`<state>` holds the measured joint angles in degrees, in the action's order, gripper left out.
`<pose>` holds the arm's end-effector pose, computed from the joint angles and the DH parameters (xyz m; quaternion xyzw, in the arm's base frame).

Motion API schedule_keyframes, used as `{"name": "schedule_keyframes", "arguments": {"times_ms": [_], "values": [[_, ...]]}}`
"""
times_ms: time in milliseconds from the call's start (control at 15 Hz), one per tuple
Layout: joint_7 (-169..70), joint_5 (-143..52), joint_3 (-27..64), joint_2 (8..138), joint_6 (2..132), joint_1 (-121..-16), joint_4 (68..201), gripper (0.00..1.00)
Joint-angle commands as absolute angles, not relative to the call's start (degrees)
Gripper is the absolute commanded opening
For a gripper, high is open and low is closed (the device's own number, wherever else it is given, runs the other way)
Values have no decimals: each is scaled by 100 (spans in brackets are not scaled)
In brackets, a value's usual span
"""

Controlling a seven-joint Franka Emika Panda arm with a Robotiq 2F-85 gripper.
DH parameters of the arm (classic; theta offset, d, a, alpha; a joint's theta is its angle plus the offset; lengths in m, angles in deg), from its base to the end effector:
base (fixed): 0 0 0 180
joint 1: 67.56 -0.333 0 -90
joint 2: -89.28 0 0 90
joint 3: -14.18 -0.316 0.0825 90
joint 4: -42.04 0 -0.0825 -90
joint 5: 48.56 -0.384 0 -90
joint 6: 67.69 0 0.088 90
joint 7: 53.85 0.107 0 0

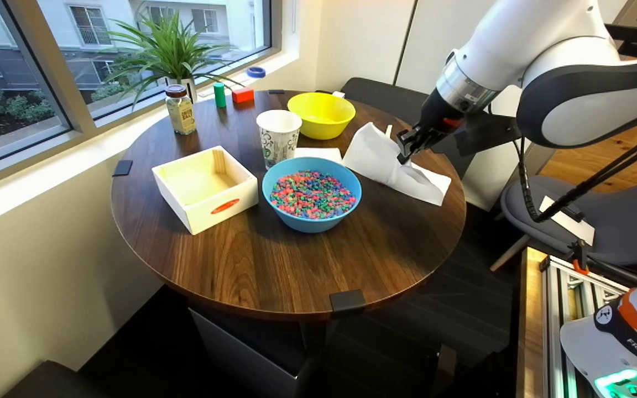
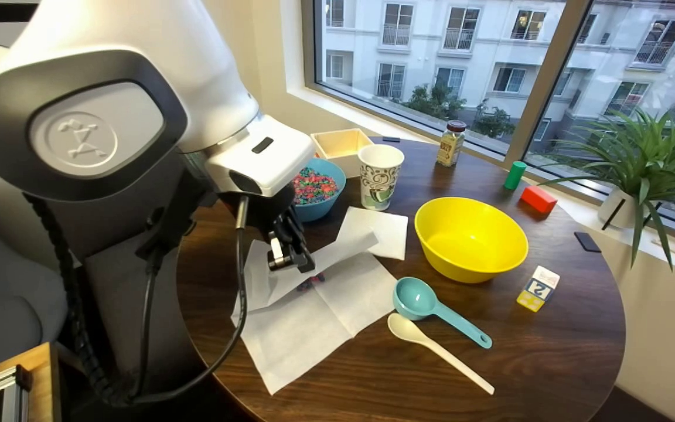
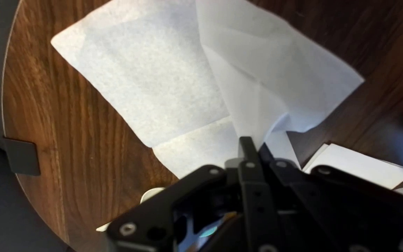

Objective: Put some of the contents of the blue bowl onto the napkin on the right and then fold the napkin

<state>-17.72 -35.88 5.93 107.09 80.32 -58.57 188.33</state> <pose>0.4526 -0.0015 0.4114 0.9542 -0.2308 0.1861 0.0408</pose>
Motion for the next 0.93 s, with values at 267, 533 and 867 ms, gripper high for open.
{"name": "schedule_keyframes", "arguments": {"times_ms": [267,533,867], "values": [[-1848,-3434,699,10796,7943,-5790,18974,38],[-1822,-3242,732,10960,7860,-5670,19038,67],[-1876,-3023,766,11129,7713,-5517,19041,100]]}}
